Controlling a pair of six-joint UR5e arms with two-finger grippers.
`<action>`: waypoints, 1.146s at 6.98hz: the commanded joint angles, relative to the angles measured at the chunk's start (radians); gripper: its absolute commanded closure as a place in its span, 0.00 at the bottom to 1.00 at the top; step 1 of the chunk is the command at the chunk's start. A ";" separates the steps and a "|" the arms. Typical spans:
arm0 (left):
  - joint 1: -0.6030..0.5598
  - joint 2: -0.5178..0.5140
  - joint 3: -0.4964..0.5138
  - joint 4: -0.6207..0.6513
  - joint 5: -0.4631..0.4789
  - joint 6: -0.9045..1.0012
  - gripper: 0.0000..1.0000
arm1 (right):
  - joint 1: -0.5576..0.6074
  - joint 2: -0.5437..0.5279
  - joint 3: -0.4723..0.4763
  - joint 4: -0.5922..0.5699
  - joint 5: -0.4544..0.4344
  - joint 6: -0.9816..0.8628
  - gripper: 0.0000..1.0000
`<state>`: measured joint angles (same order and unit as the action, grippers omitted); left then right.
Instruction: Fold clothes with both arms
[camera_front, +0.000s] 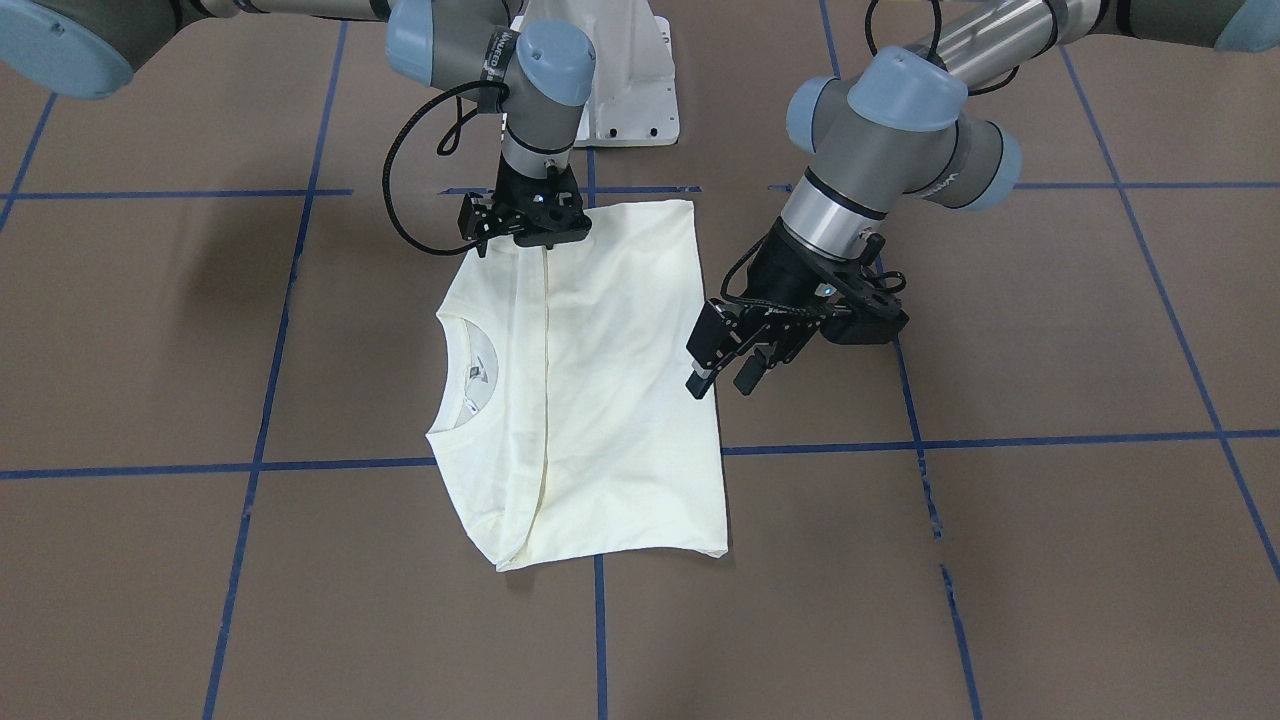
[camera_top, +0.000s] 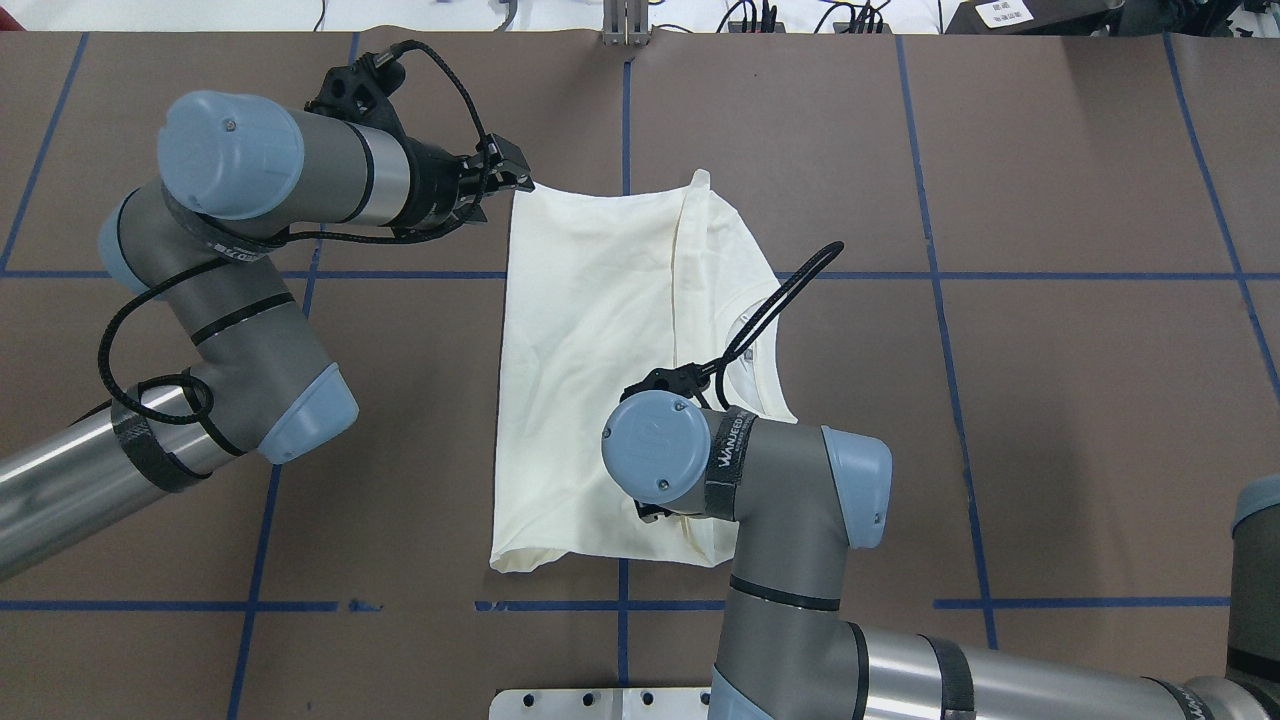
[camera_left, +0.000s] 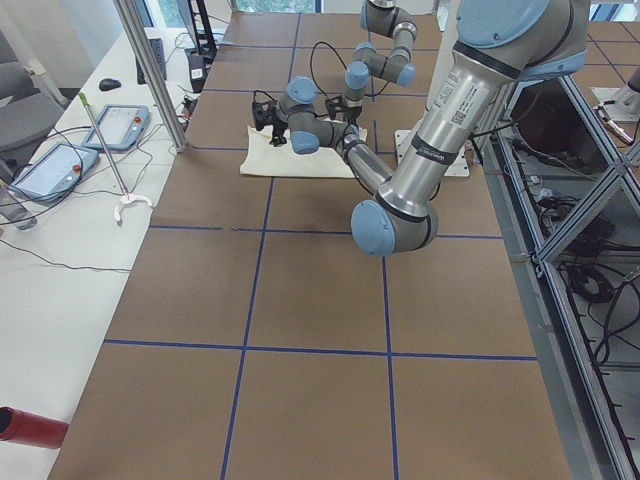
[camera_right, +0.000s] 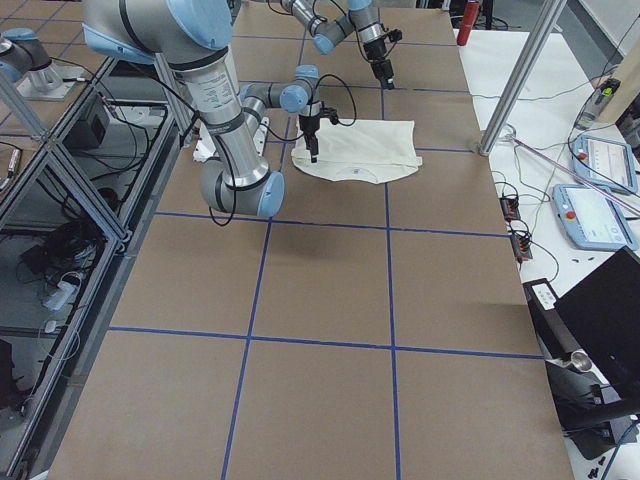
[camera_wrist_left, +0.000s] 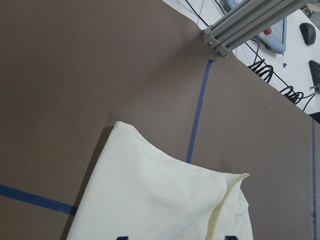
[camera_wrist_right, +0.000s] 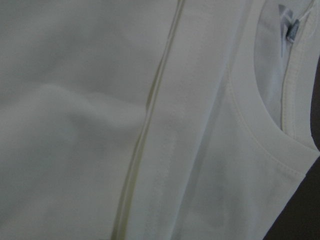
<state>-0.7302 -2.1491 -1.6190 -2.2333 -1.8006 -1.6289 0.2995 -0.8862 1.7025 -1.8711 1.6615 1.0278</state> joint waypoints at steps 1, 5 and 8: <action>-0.001 0.000 -0.012 0.001 0.001 -0.002 0.29 | 0.000 -0.013 0.002 0.000 0.000 0.000 0.00; 0.002 0.000 -0.030 0.004 0.001 -0.015 0.29 | 0.041 -0.253 0.249 -0.058 -0.002 -0.111 0.00; 0.003 0.000 -0.038 0.014 0.001 -0.028 0.29 | 0.014 -0.245 0.273 -0.074 -0.022 0.060 0.00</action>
<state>-0.7274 -2.1491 -1.6505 -2.2257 -1.7994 -1.6548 0.3294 -1.1569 1.9748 -1.9497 1.6445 0.9614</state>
